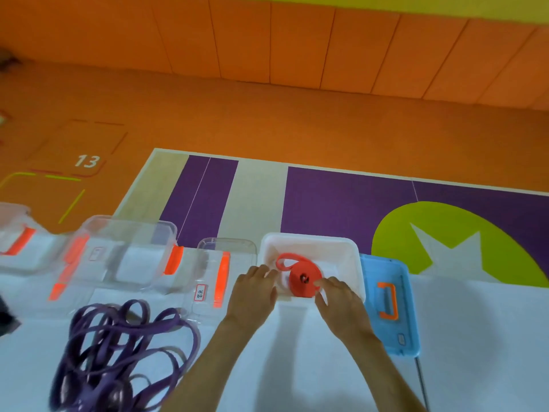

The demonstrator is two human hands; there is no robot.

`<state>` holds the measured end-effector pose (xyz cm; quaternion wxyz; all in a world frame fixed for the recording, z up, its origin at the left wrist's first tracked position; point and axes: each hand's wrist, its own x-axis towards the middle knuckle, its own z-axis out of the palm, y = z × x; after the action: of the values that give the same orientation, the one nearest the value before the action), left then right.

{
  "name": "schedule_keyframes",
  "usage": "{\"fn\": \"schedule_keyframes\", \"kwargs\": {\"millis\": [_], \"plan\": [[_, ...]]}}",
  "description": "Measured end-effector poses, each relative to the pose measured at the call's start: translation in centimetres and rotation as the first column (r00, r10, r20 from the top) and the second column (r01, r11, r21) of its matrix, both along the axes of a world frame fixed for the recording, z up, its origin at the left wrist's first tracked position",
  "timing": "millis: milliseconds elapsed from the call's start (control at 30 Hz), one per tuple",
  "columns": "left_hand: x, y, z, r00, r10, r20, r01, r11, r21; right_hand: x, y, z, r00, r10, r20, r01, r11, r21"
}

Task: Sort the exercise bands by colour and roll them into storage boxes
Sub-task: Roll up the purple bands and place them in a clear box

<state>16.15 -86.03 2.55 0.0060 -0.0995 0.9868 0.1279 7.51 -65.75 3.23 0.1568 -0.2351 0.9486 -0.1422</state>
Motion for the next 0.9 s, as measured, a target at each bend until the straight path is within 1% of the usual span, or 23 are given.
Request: {"fn": "schedule_keyframes", "kwargs": {"millis": [100,233,367,467,600,700,800,900], "plan": [[4.5,-1.4,1.3,0.998,0.044,-0.053,-0.047,0.998,-0.042,2.9,-0.7,1.6,0.991,0.047,-0.122,-0.048,0.999,-0.004],[10.3,-3.1,1.5,0.985,0.128,-0.12,-0.135,0.989,-0.058,6.7,-2.3,2.5,0.967,0.12,-0.225,-0.124,0.992,-0.002],[15.9,-4.3,1.5,0.972,0.221,-0.083,-0.225,0.973,-0.045,10.4,-4.5,3.1,0.947,0.168,-0.275,-0.18,0.983,-0.021],[19.6,-5.1,1.6,0.957,0.282,-0.068,-0.285,0.958,-0.039,13.0,-6.5,3.1,0.938,0.228,-0.261,-0.243,0.97,-0.028],[24.7,-6.2,1.6,0.938,0.345,0.039,-0.343,0.938,-0.045,15.8,-9.4,1.9,0.936,0.313,-0.16,-0.324,0.945,-0.051],[28.0,-8.0,1.3,0.913,0.401,0.072,-0.397,0.916,-0.059,17.7,-11.9,1.1,0.927,0.36,-0.107,-0.367,0.928,-0.059],[30.7,-10.5,1.0,0.88,0.463,0.107,-0.465,0.885,-0.007,19.8,-14.6,0.5,0.922,0.387,-0.027,-0.388,0.921,-0.047],[32.8,-14.3,0.5,0.853,0.503,0.142,-0.511,0.859,0.027,21.5,-18.1,-1.1,0.92,0.387,0.061,-0.382,0.921,-0.072]]}}
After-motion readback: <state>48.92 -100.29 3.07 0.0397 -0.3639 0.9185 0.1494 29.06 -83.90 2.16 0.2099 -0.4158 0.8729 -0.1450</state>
